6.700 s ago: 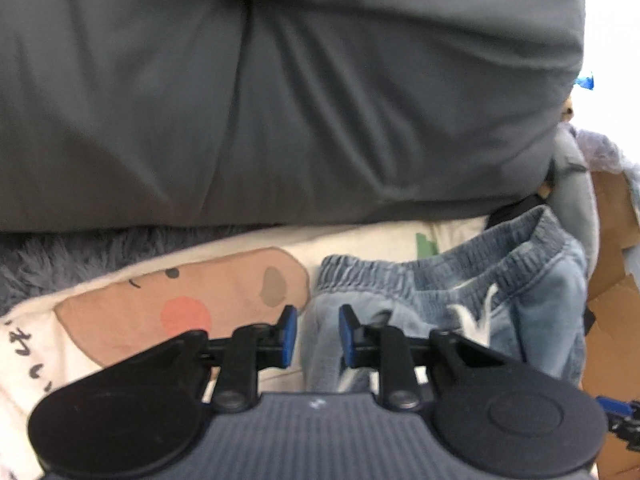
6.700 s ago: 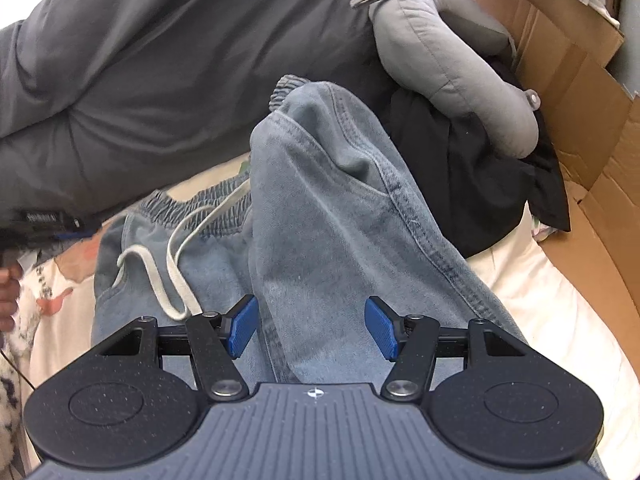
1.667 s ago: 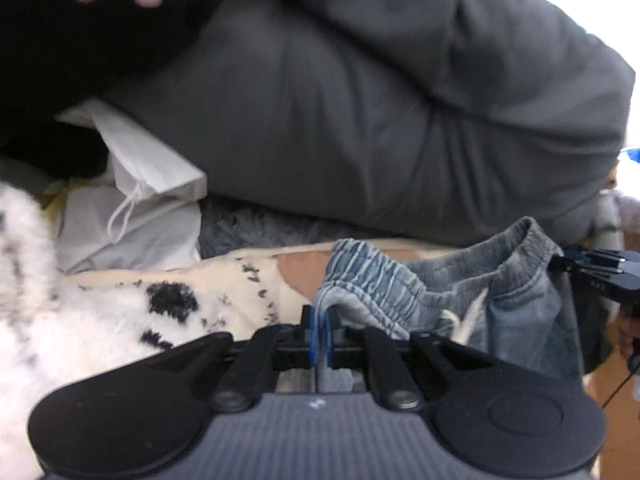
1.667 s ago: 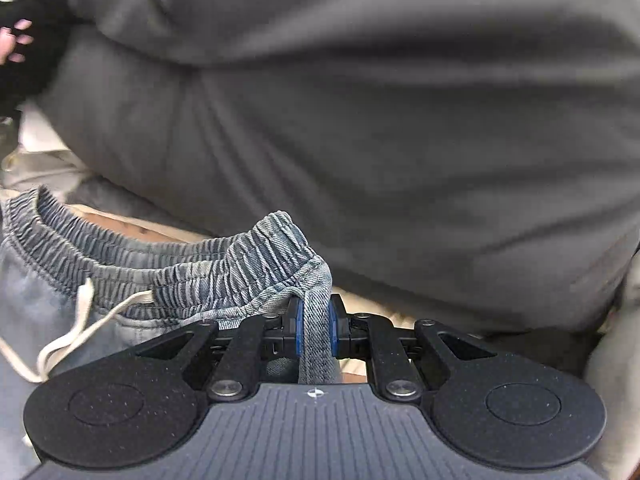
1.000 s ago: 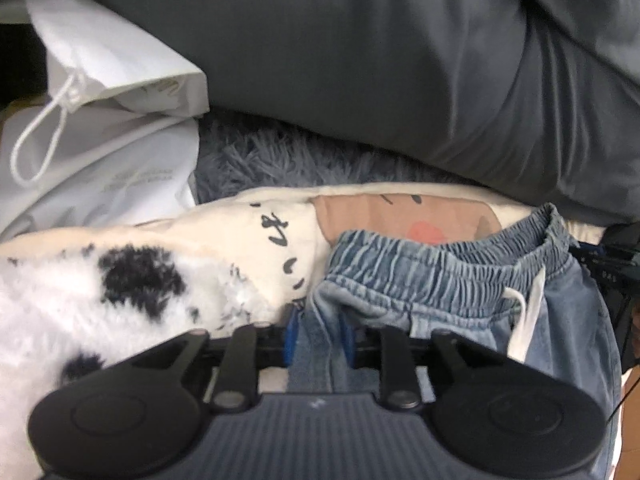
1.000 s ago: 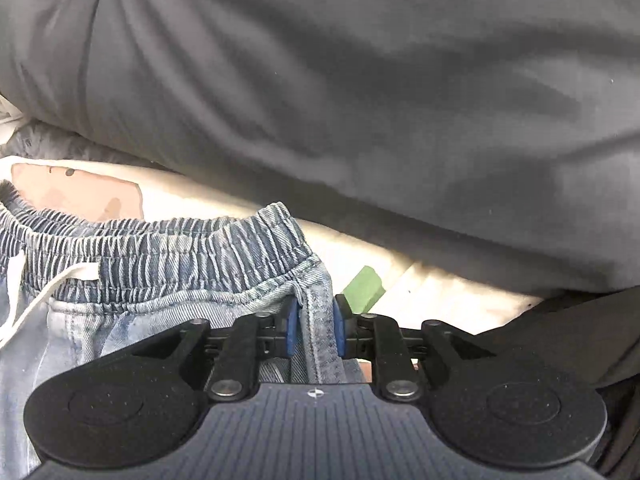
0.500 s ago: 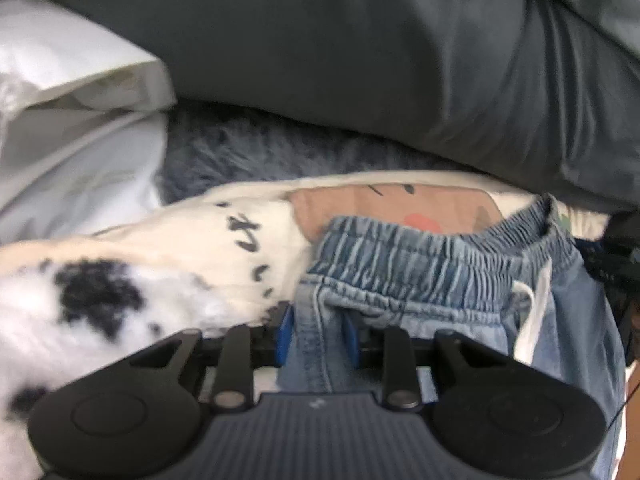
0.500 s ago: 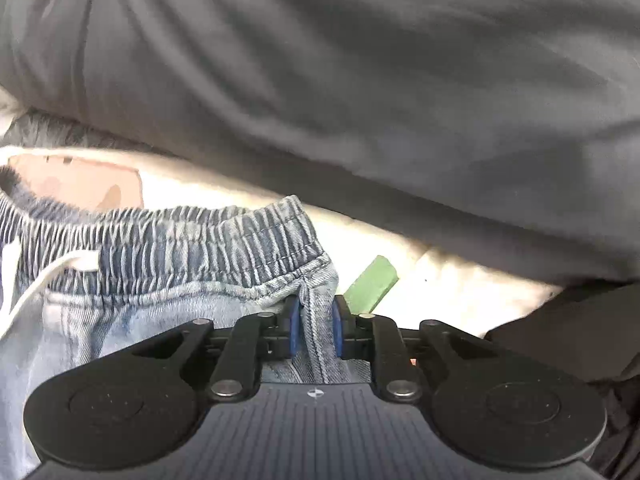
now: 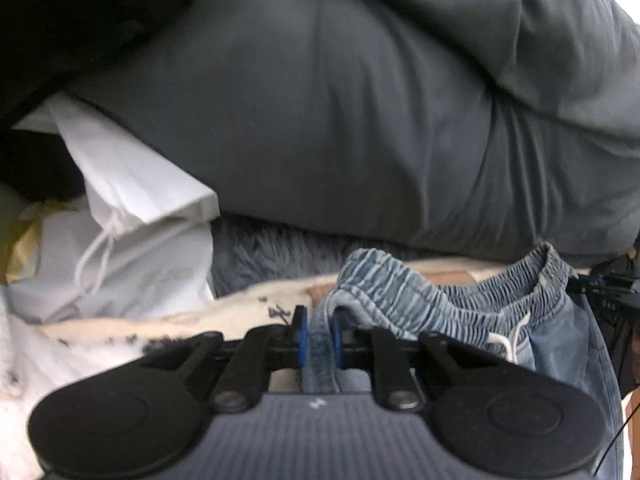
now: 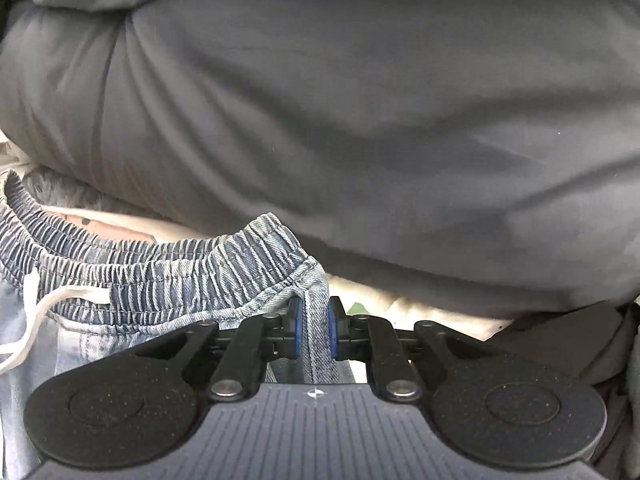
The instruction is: Fold clothes
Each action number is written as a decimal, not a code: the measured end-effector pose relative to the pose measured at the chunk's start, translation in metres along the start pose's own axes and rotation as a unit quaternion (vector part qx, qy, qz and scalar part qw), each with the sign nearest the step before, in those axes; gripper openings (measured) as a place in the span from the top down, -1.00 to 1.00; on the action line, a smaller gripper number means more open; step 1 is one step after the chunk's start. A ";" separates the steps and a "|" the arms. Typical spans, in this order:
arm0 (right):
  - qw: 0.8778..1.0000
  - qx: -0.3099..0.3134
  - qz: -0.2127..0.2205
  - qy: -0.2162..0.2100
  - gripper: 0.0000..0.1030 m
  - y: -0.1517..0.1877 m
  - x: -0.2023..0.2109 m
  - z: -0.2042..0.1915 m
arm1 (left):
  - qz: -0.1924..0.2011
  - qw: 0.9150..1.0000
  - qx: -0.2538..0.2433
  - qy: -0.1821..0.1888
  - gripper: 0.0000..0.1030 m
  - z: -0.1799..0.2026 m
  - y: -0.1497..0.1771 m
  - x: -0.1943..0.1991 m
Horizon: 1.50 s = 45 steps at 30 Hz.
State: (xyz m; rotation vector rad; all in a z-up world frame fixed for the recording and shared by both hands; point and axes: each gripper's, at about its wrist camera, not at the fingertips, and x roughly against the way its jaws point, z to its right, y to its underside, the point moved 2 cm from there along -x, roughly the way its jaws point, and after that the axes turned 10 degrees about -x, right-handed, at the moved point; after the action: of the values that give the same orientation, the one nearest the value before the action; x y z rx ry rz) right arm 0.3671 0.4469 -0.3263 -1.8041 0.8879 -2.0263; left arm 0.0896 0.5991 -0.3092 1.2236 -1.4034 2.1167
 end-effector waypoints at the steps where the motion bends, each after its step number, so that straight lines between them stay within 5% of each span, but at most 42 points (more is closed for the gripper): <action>1: 1.000 -0.005 0.001 -0.002 0.77 -0.001 0.000 0.000 | 0.005 1.000 0.002 -0.006 0.90 -0.003 -0.003 0.000; 14: 1.000 -0.020 0.017 0.007 0.77 -0.024 -0.012 -0.014 | 0.017 0.999 0.024 -0.019 0.91 -0.013 -0.024 -0.003; 21: 0.998 -0.025 -0.058 0.031 0.69 -0.006 -0.062 -0.011 | -0.070 0.996 0.046 -0.030 0.76 -0.015 -0.011 -0.060; 32: 1.000 -0.009 -0.012 0.026 0.51 -0.019 -0.015 -0.017 | -0.049 0.997 0.024 -0.059 0.71 -0.003 -0.021 -0.015; 42: 0.998 0.010 -0.019 -0.059 0.50 0.002 -0.020 -0.076 | -0.045 0.999 -0.023 0.021 0.71 0.043 -0.020 -0.017; 45: 0.998 0.020 -0.030 -0.060 0.15 0.015 -0.037 -0.087 | -0.066 0.997 -0.042 0.028 0.70 0.057 -0.014 -0.034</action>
State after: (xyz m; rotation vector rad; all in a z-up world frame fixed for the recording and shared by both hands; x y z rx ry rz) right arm 0.2870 0.4791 -0.3674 -1.9287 0.7621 -1.9334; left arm 0.1454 0.5626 -0.3195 1.1801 -1.3359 1.9676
